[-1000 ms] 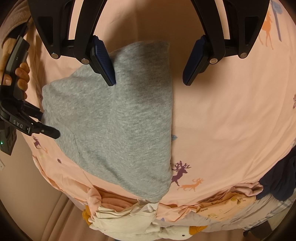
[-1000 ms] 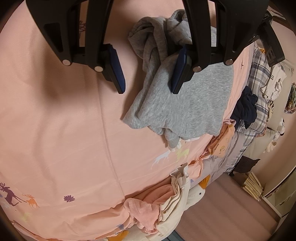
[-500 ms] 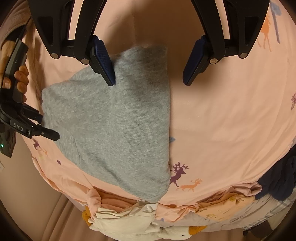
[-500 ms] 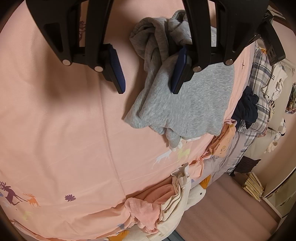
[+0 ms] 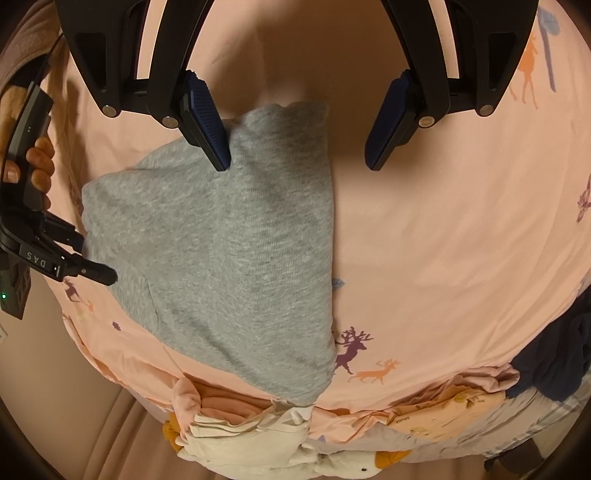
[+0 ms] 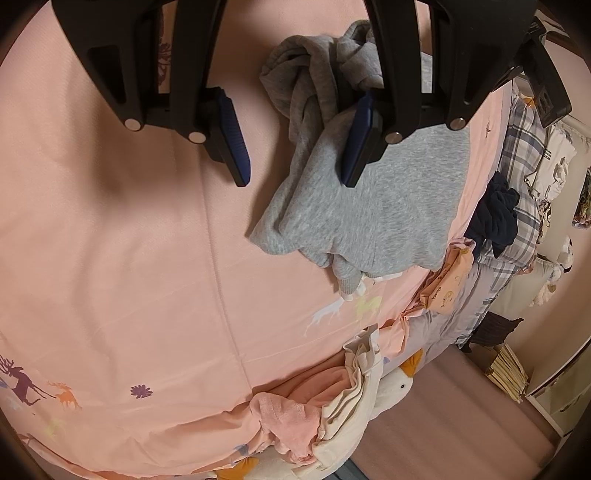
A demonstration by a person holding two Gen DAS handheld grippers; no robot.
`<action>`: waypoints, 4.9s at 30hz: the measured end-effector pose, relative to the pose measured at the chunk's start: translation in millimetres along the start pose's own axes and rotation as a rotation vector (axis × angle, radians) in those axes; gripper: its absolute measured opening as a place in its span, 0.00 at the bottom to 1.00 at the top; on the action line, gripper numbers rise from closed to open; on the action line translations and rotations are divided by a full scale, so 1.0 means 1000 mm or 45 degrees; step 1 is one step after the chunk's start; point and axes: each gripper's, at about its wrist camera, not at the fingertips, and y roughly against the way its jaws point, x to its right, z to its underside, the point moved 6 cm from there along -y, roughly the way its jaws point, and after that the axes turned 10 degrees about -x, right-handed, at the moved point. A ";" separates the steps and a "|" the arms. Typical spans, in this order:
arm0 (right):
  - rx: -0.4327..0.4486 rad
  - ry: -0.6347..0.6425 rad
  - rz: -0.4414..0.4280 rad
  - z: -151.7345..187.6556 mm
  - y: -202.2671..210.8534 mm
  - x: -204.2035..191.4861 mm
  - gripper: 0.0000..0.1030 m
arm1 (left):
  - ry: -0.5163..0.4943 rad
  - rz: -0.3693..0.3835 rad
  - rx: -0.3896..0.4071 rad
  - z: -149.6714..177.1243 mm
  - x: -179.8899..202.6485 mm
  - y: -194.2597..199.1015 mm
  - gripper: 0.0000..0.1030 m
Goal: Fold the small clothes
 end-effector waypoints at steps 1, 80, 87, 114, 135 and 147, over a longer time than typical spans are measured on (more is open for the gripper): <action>0.000 0.001 0.000 0.000 0.000 -0.001 0.50 | 0.000 -0.001 -0.002 0.001 0.000 0.000 0.72; 0.014 0.390 0.108 0.057 0.017 -0.046 0.27 | -0.025 0.036 0.151 -0.109 0.005 -0.012 0.54; 0.179 0.320 0.045 0.023 0.041 -0.047 0.36 | -0.009 0.050 0.186 -0.096 -0.006 0.009 0.54; -0.005 0.374 0.242 -0.025 -0.038 -0.058 0.34 | -0.110 -0.020 0.165 -0.091 0.013 -0.005 0.54; -0.020 0.246 0.189 -0.018 -0.029 -0.043 0.38 | -0.078 -0.008 0.168 -0.080 0.010 0.001 0.54; 0.076 0.430 0.168 0.010 0.011 -0.067 0.39 | -0.108 -0.025 0.187 -0.052 0.018 0.013 0.54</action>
